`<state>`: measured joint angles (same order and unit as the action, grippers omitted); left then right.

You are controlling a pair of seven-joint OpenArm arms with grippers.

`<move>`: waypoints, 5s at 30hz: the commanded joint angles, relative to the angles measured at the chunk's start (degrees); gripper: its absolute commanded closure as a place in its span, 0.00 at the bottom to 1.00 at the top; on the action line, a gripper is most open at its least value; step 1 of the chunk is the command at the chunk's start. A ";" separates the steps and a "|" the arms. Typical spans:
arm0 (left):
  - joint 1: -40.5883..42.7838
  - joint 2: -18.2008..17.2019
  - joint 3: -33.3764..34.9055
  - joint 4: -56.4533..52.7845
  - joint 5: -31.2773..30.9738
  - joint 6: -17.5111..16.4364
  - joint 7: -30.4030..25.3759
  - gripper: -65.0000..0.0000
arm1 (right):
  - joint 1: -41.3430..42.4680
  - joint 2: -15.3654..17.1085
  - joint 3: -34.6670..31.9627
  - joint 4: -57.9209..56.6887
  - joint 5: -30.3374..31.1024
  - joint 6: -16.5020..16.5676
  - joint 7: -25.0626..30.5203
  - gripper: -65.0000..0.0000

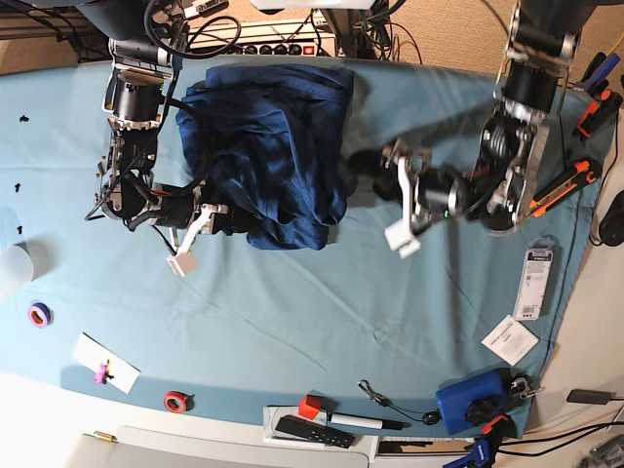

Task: Layout the t-shirt on the table in an organized manner, then fold the t-shirt properly
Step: 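Move the left gripper to the shirt's other side and grasp it, then push the folded shirt bundle with the left gripper toward the right gripper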

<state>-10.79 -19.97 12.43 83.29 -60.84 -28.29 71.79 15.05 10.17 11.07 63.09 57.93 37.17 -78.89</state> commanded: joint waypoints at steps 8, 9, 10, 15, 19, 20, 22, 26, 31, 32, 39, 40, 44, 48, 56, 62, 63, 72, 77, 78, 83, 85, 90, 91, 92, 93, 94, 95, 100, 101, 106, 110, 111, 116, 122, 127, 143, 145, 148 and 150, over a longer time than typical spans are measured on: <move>5.57 -0.35 -0.20 1.33 -6.88 0.20 0.37 0.28 | 0.31 0.13 -0.20 0.17 0.07 -0.55 -1.11 0.97; 6.62 -0.35 -0.20 1.36 -7.61 -0.07 0.37 0.28 | 0.31 0.13 -0.20 0.17 0.07 -0.52 -1.11 0.97; 7.74 -0.35 -0.20 1.38 -8.13 -0.20 0.39 0.28 | 0.31 0.13 -0.20 0.17 0.09 -0.52 -1.11 0.97; 12.85 0.04 -0.20 1.44 -9.27 -0.22 0.17 0.28 | 0.31 0.13 -0.20 0.17 0.09 -0.52 -1.11 0.97; 15.13 1.70 -0.20 2.60 -6.56 -0.13 -0.66 0.28 | 0.31 0.13 -0.20 0.17 0.09 -0.52 -1.11 0.97; 15.37 2.47 -0.20 3.28 -4.76 0.46 -0.94 0.28 | 0.31 0.13 -0.20 0.17 0.09 -0.55 -1.11 0.97; 15.63 4.35 -0.20 5.35 -0.50 2.14 -1.51 0.28 | 0.31 0.11 -0.20 0.17 0.09 -0.52 -1.11 0.97; 15.69 7.32 -0.20 10.08 7.43 5.64 -4.02 0.28 | 0.31 0.11 -0.20 0.17 0.09 -0.52 -1.11 0.97; 15.78 8.85 -0.17 12.09 10.58 6.93 -4.94 0.28 | 0.31 0.13 -0.20 0.17 0.09 -0.52 -1.11 0.97; 16.06 9.05 -0.17 12.09 11.02 7.02 -5.44 0.28 | 0.28 0.13 -0.20 0.17 0.09 -0.52 -1.11 0.97; 19.06 13.62 -0.20 12.09 12.96 7.96 -6.93 0.28 | 0.31 0.13 -0.20 0.17 0.09 -0.50 -1.11 0.97; 19.19 14.29 -0.20 12.09 13.22 7.96 -6.93 0.28 | 0.31 0.13 -0.20 0.17 0.09 -0.50 -1.11 0.97; 19.21 15.52 -0.17 12.09 13.75 7.96 -7.50 0.28 | 0.31 0.13 -0.20 0.17 0.09 -0.50 -1.11 0.97; 19.21 15.50 -0.20 12.09 13.79 7.93 -7.61 0.47 | 0.31 0.15 -0.09 0.17 0.11 0.79 -1.11 1.00; 19.19 15.50 -0.20 12.09 16.33 7.52 -10.21 1.00 | 0.33 0.15 -0.09 0.24 1.20 0.96 0.02 1.00; 17.55 15.52 -0.17 12.09 16.37 7.52 -10.12 1.00 | 0.31 0.13 5.09 0.59 1.18 0.98 -0.22 1.00; 17.07 15.52 -0.17 12.09 16.76 7.50 -10.14 1.00 | 0.31 0.15 6.99 0.79 1.18 0.98 -0.37 1.00; 11.39 20.28 0.44 12.07 22.47 8.00 -11.65 1.00 | -1.01 0.15 23.23 1.75 2.23 2.38 -1.11 1.00; 7.87 22.80 8.15 10.78 27.67 9.55 -13.70 1.00 | -4.22 0.22 28.24 1.79 5.57 2.54 -1.11 1.00; 6.88 23.30 10.21 10.23 29.42 11.04 -14.49 1.00 | -5.01 0.26 29.18 1.84 6.05 2.54 -1.11 1.00; 1.14 25.57 18.93 6.45 34.32 14.60 -16.98 1.00 | -9.84 1.81 33.77 4.11 9.05 2.83 -1.11 1.00; -1.14 25.94 21.14 4.81 34.27 15.47 -18.18 1.00 | -12.17 2.62 35.89 6.03 10.12 2.83 -1.11 1.00; -5.60 28.13 24.39 -0.81 35.54 16.41 -20.41 1.00 | -18.16 3.13 43.19 11.32 11.41 2.83 -1.11 1.00; -6.16 28.85 24.59 -2.23 35.91 16.44 -20.85 1.00 | -19.26 3.13 44.78 12.20 12.07 2.83 -1.11 1.00; -6.58 28.97 24.57 -3.65 36.28 16.37 -21.33 1.00 | -20.22 3.10 46.31 12.96 12.72 2.83 -1.11 1.00; -7.19 28.97 24.85 -4.87 35.91 16.09 -22.64 1.00 | -21.09 2.99 47.89 13.60 13.31 2.83 -1.11 1.00; -7.58 28.97 25.00 -6.05 36.00 16.02 -23.52 1.00 | -21.99 2.97 49.57 14.14 13.75 2.83 -1.11 1.00; -7.93 28.97 25.00 -7.06 36.09 16.04 -23.91 1.00 | -22.73 3.02 51.19 14.43 14.32 2.83 -1.11 1.00; -9.22 28.97 25.00 -10.91 36.65 16.09 -25.18 1.00 | -24.72 3.02 59.78 14.60 17.33 2.83 -1.11 1.00; -9.29 28.97 25.00 -11.15 36.65 16.09 -25.18 1.00 | -24.85 3.02 61.07 14.60 17.94 2.83 -1.11 1.00; -9.25 28.97 25.05 -11.15 34.73 16.06 -25.16 1.00 | -24.87 2.97 63.12 14.60 18.36 2.83 -1.11 1.00; -9.27 28.97 27.08 -11.15 34.03 16.06 -25.14 1.00 | -24.87 2.86 63.12 14.60 18.38 2.83 -1.11 1.00; -9.29 28.97 28.09 -11.15 34.05 16.06 -25.14 1.00 | -24.87 2.75 63.12 14.58 18.43 2.83 -1.11 1.00; -10.82 28.97 35.12 -11.15 36.61 17.33 -25.35 1.00 | -24.90 0.90 63.12 14.58 18.62 2.83 -1.11 1.00; -14.14 28.97 38.77 -11.15 39.87 19.54 -25.77 1.00 | -24.90 -1.40 63.12 14.58 18.62 2.83 -1.11 1.00; -16.87 28.97 38.77 -11.15 39.87 19.56 -26.47 1.00 | -24.87 -1.46 63.12 14.58 18.60 2.83 -1.11 1.00; -18.53 28.97 38.77 -11.23 39.87 19.50 -27.91 1.00 | -22.97 -1.42 63.06 14.58 16.20 2.83 -1.11 1.00; -18.53 28.97 38.77 -11.23 39.89 19.50 -27.87 1.00 | -22.38 -1.11 61.99 14.58 14.80 2.83 -1.11 1.00; -18.43 28.97 38.77 -11.23 40.04 19.50 -27.69 0.95 | -21.84 0.07 58.34 14.58 13.73 2.83 -1.11 0.86; -18.43 28.97 38.77 -11.23 40.37 19.37 -27.69 0.69 | -21.53 0.87 55.80 14.58 13.60 2.83 -1.11 0.67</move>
<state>-27.66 7.57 51.53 71.22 -20.18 -8.78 45.36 -6.66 9.87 66.57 76.62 69.84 39.90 -80.95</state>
